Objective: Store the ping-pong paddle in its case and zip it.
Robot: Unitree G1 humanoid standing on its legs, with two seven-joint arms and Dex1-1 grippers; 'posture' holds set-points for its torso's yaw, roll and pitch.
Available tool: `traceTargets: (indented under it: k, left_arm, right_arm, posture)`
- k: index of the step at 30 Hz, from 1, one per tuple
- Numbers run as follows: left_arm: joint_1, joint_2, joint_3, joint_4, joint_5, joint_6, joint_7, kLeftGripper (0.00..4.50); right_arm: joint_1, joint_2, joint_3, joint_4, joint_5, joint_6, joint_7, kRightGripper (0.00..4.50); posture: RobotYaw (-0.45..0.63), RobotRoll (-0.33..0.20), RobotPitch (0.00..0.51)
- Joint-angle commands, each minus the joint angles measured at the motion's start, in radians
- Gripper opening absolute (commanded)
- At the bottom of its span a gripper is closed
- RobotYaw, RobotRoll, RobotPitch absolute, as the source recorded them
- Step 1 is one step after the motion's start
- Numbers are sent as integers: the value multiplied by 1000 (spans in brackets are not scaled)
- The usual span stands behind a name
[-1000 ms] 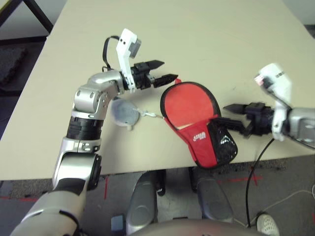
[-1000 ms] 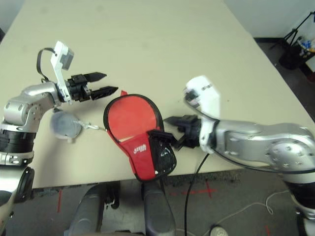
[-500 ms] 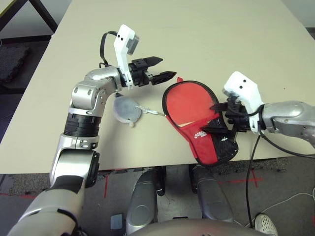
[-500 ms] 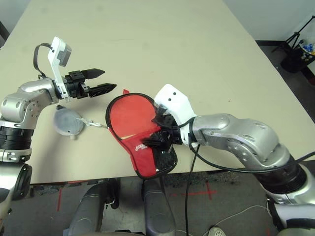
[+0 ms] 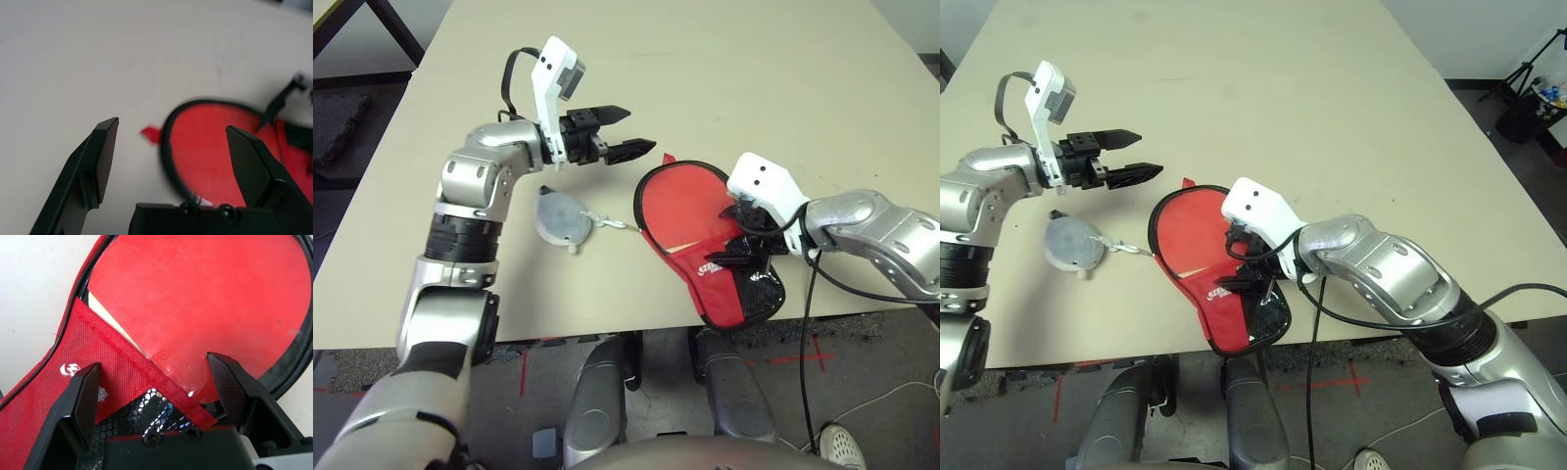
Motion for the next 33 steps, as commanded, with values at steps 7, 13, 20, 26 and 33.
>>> traceTargets:
  k: [7, 13, 20, 26, 33]
  left_arm:
    - [-44, 245, -108, -51, 35, 59, -292, 4500]
    - [-38, 352, -160, -122, 46, 96, -436, 4500]
    - [3, 402, -208, -147, 83, 43, -526, 4500]
    - [39, 439, -276, -125, 131, -105, -535, 4500]
    - [66, 373, -304, -55, 260, -286, -517, 4500]
  right_arm:
    - [20, 47, 92, 50, -115, 30, 70, 4486]
    - [22, 60, 92, 71, -161, 15, 101, 4486]
    - [25, 81, 80, 76, -191, 18, 122, 4486]
    - [24, 98, 71, 73, -203, 27, 127, 4486]
    - [14, 119, 63, 74, -213, 31, 129, 4486]
  posture:
    - [-36, 0, 241]
    - [-24, 0, 236]
    - [-34, 0, 237]
    - [-42, 0, 239]
    - [-50, 0, 242]
